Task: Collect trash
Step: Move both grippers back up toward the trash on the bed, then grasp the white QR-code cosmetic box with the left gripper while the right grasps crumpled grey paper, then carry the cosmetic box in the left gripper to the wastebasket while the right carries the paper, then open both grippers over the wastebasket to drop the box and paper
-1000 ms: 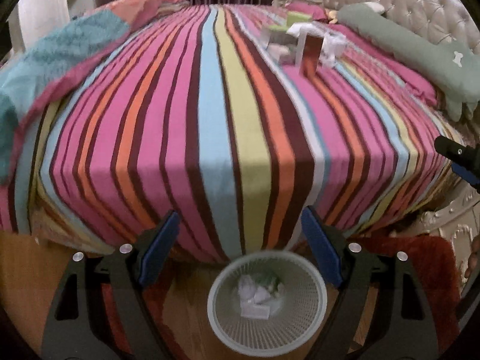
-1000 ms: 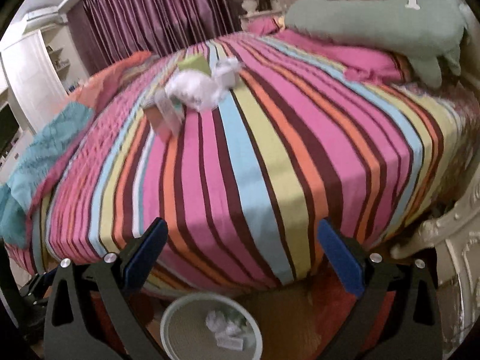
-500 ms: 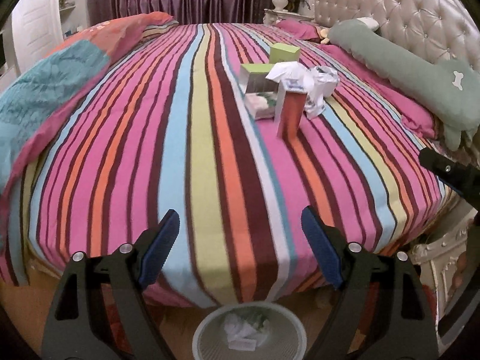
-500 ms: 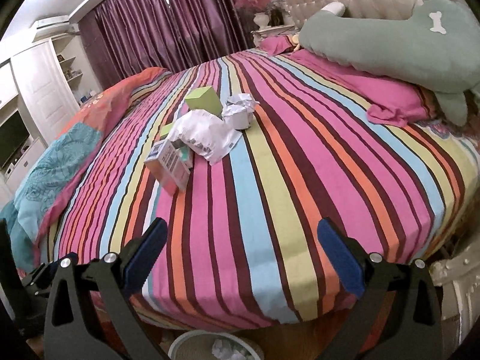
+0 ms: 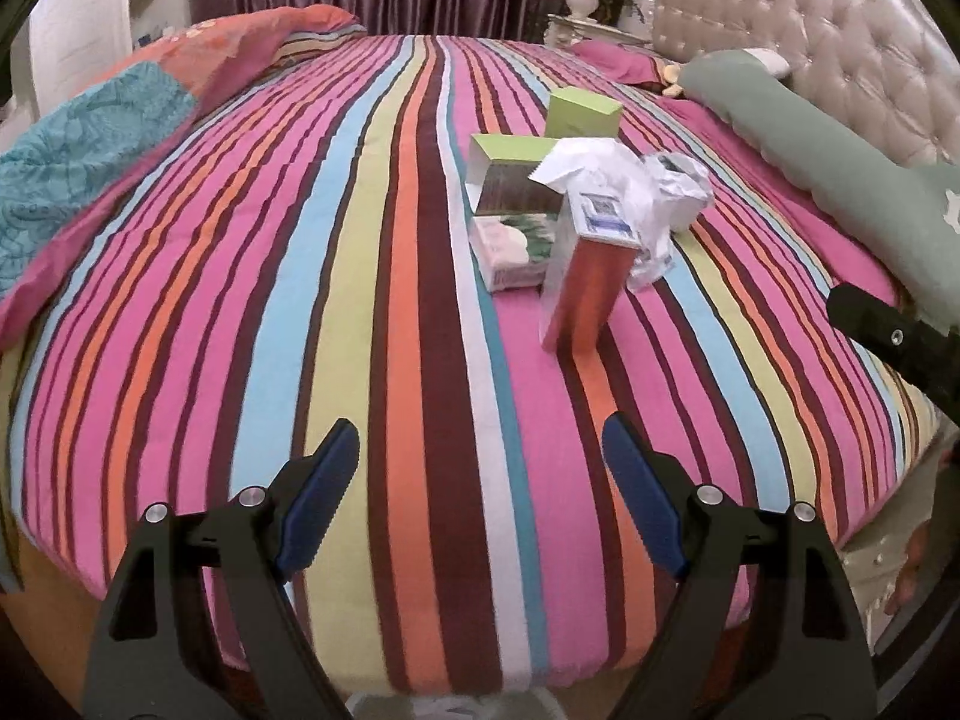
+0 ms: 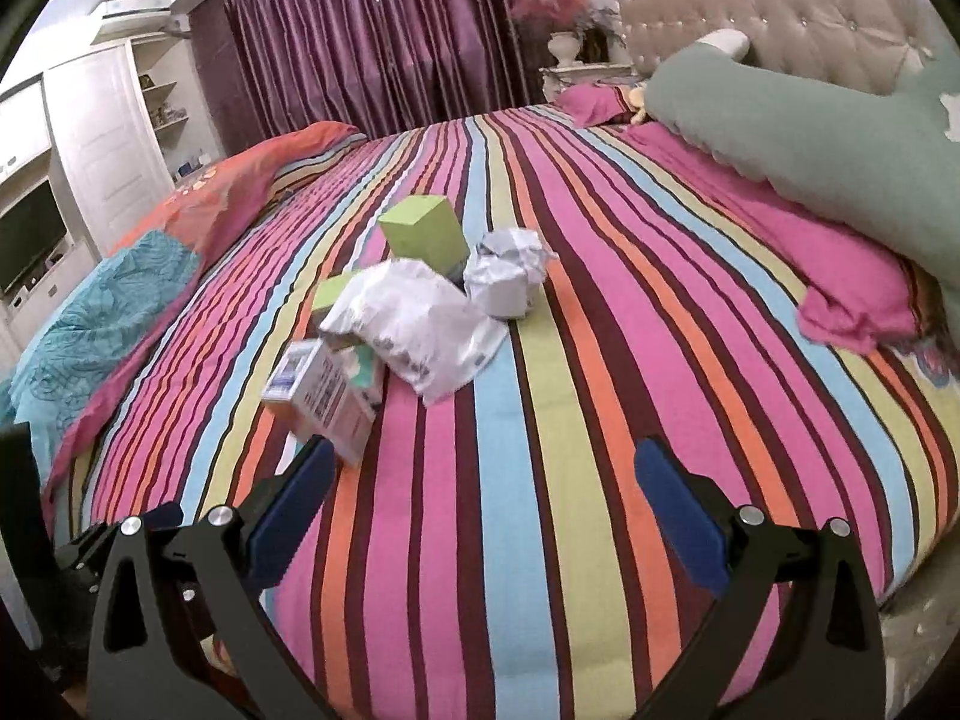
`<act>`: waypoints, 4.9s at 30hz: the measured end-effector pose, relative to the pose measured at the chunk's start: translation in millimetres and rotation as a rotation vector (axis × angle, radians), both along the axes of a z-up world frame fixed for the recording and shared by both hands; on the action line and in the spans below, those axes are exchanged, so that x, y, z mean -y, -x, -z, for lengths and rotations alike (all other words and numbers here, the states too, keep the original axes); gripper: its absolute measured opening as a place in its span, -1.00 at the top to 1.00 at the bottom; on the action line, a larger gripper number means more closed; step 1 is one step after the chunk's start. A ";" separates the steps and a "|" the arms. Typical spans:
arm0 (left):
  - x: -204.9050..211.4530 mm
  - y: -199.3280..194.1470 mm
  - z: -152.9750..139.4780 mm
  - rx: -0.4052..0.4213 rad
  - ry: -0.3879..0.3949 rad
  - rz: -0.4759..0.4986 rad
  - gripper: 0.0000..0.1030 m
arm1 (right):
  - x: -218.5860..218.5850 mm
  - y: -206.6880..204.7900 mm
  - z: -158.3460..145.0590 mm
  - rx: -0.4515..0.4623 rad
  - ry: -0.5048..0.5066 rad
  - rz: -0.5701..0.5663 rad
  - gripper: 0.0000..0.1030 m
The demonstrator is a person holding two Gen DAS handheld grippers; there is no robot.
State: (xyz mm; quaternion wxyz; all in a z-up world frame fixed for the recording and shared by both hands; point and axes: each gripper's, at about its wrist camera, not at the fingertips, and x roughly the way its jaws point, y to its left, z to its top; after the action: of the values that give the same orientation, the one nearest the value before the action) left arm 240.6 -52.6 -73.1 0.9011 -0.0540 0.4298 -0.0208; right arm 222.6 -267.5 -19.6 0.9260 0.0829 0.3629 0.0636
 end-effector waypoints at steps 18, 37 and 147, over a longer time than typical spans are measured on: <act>21.5 -66.8 12.1 0.008 0.055 0.020 -0.58 | 2.9 -118.3 15.7 -0.013 -0.011 -0.028 -0.86; 29.2 -99.4 25.8 0.038 0.090 0.038 -0.46 | 4.6 -196.0 52.4 -0.119 -0.052 0.003 -0.86; -48.6 187.3 202.5 -0.618 0.124 0.085 0.42 | -114.5 175.5 219.4 -0.736 -0.115 -0.125 -0.12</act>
State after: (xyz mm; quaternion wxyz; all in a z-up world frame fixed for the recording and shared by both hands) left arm 53.4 -4.0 -275.5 0.7210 -0.0945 0.6832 -0.0671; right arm 47.1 -153.0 -239.0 0.7217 0.1299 0.6716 0.1063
